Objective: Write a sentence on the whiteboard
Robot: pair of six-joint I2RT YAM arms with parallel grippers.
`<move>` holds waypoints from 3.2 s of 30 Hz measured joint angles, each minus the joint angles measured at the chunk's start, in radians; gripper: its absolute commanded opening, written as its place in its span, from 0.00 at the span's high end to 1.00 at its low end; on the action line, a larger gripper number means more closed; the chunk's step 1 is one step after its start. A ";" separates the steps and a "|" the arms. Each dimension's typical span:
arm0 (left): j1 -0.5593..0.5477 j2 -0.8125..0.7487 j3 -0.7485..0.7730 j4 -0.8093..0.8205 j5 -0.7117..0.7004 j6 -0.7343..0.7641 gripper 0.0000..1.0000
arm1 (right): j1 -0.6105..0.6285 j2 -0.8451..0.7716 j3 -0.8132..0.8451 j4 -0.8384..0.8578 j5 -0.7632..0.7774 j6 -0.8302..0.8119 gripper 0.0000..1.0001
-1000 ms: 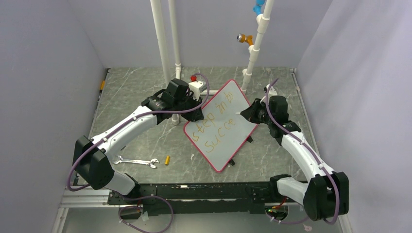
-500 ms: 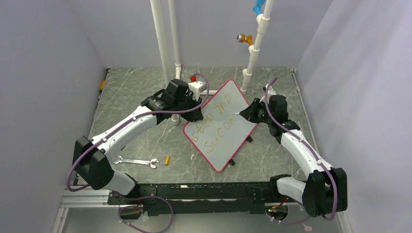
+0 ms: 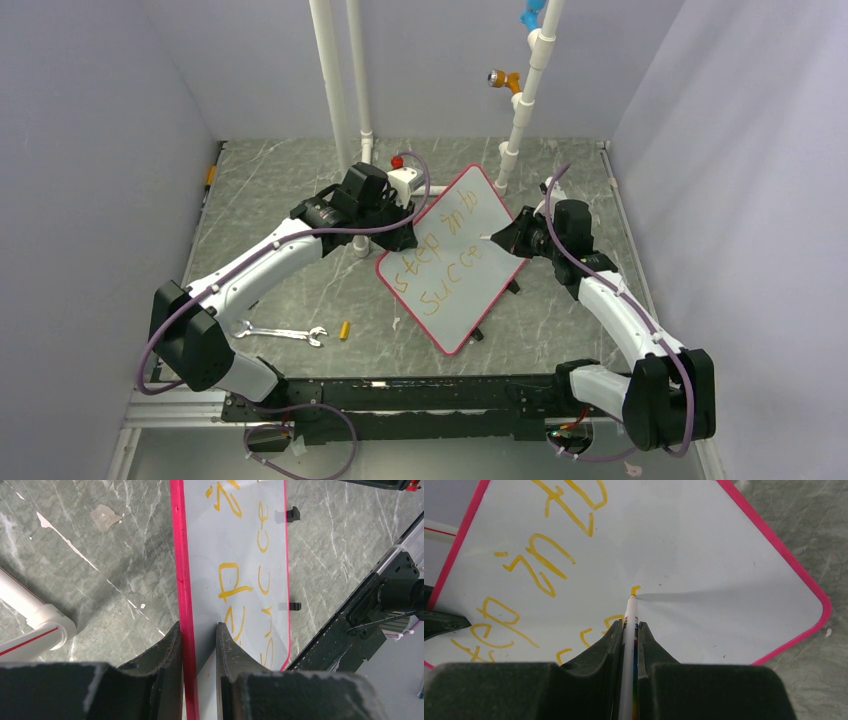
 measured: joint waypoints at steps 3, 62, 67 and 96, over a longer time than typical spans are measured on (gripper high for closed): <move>0.000 0.000 0.000 -0.001 -0.001 0.000 1.00 | 0.000 -0.011 -0.014 0.001 -0.009 0.000 1.00; -0.010 -0.015 0.000 0.000 -0.008 0.008 1.00 | -0.001 -0.111 0.077 -0.215 0.037 -0.012 1.00; -0.010 -0.015 0.000 0.000 -0.008 0.008 1.00 | -0.001 -0.146 0.125 -0.233 0.089 -0.016 1.00; -0.010 -0.015 0.000 0.000 -0.008 0.008 1.00 | -0.008 0.082 0.185 -0.149 0.124 -0.011 1.00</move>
